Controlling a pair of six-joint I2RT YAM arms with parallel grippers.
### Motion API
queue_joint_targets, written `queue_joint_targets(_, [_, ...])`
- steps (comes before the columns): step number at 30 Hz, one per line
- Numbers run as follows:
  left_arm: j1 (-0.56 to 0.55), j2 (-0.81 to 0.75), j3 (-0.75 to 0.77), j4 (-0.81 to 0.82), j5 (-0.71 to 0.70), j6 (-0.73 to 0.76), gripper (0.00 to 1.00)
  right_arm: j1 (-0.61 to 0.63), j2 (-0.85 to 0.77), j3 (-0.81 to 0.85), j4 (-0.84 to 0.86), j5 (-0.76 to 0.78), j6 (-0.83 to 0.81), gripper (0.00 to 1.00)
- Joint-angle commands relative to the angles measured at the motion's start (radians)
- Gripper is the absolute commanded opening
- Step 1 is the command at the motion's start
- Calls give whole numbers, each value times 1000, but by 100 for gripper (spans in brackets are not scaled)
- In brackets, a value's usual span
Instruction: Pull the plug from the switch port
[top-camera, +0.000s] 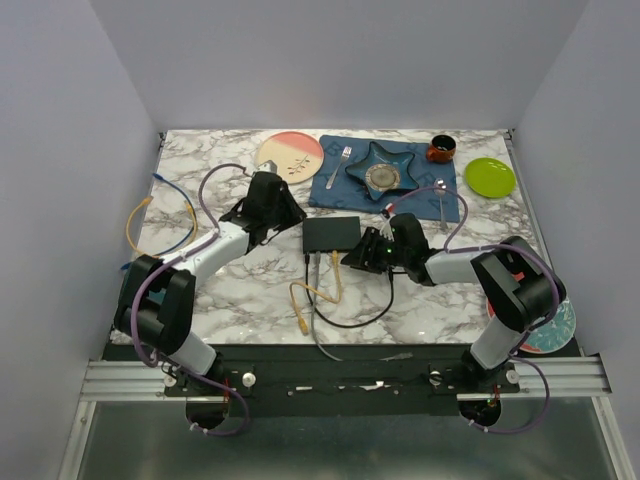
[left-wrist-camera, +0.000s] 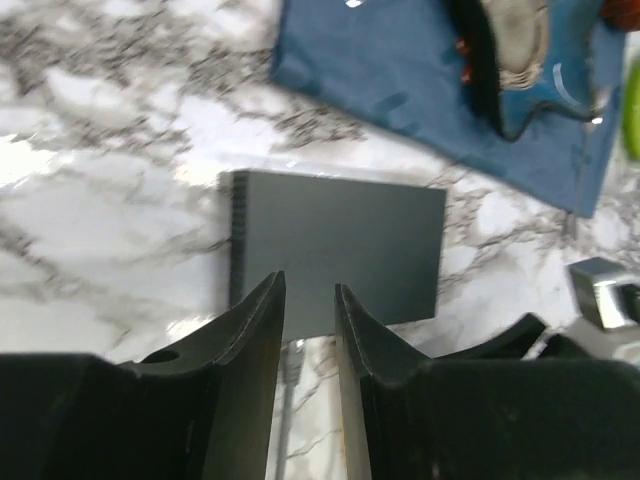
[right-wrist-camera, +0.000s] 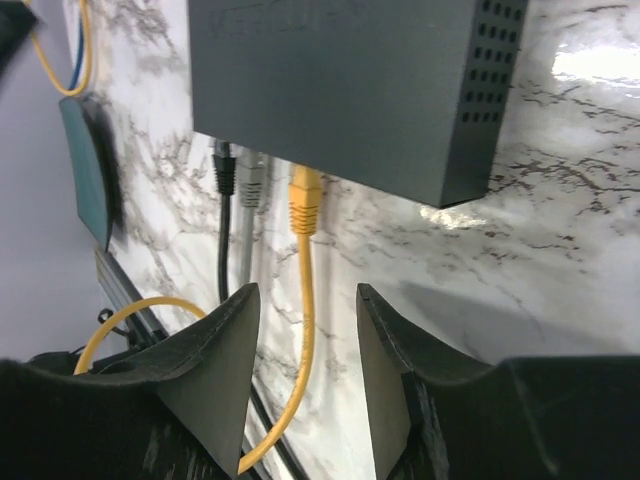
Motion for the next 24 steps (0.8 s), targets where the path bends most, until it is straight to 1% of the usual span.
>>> queue_joint_targets(1, [-42, 112, 80, 65, 80, 19, 33, -1, 61, 44, 19, 3, 2, 52])
queue_joint_targets(4, [-64, 175, 89, 76, 100, 11, 27, -1, 92, 65, 24, -3, 9, 52])
queue_joint_targets(5, [-74, 188, 86, 105, 103, 10, 26, -1, 96, 70, 24, -2, 9, 52])
queue_joint_targets(10, [-84, 254, 83, 113, 117, 2, 22, -1, 127, 93, 50, -11, 35, 52])
queue_joint_targets(16, [-84, 280, 83, 87, 91, 7, 20, -1, 167, 124, 76, -26, 80, 51])
queue_joint_targets(24, [-84, 287, 75, 85, 93, 10, 18, 0, 210, 140, 107, -34, 123, 50])
